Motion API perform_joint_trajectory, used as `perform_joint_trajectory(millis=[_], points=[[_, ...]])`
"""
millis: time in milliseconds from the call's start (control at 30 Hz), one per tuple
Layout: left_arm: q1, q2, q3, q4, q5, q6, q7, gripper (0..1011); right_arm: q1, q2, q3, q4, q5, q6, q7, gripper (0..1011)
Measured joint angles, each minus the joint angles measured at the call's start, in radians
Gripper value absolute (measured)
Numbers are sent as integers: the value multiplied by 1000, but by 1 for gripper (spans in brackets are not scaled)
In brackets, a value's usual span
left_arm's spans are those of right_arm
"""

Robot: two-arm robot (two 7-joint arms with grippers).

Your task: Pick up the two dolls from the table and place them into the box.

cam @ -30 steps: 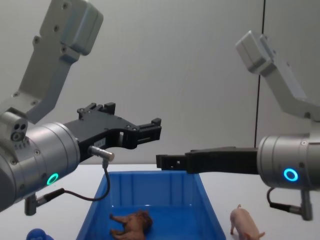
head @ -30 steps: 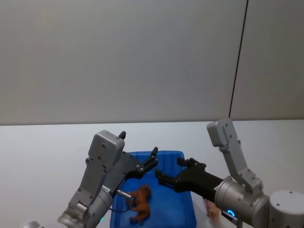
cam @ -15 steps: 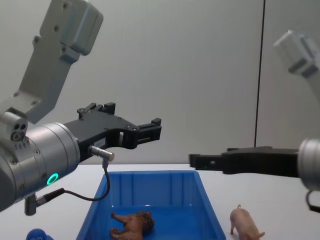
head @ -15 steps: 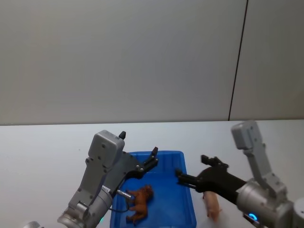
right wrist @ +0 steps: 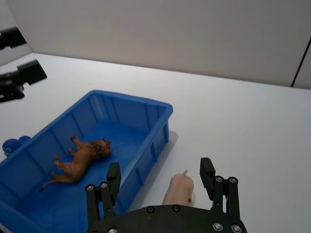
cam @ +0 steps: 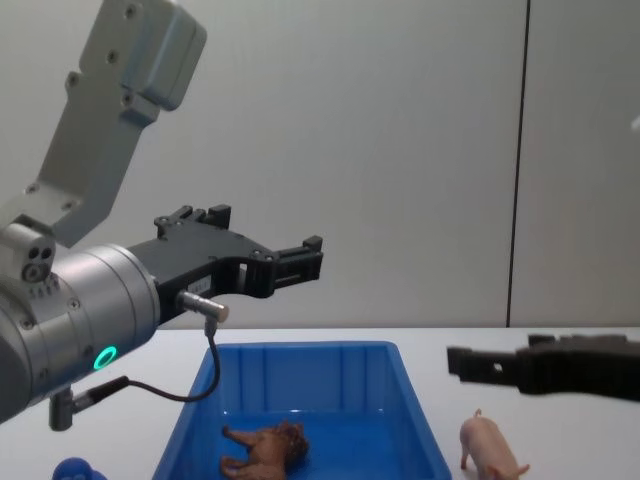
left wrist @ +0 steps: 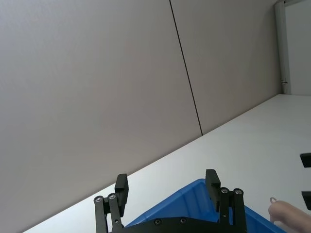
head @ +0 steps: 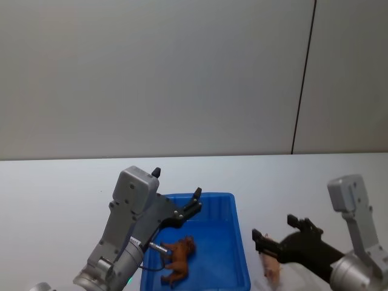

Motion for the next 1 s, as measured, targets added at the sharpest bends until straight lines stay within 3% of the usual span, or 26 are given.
perform_joint_trajectory(millis=[500,1000], points=[[0,0,0,0,0,0,0,1001,-62,13,-17,4,-8,40,-32,1001],[0,0,0,0,0,0,0,1001,-45,-22,-38,75,-37,47,-72,977]])
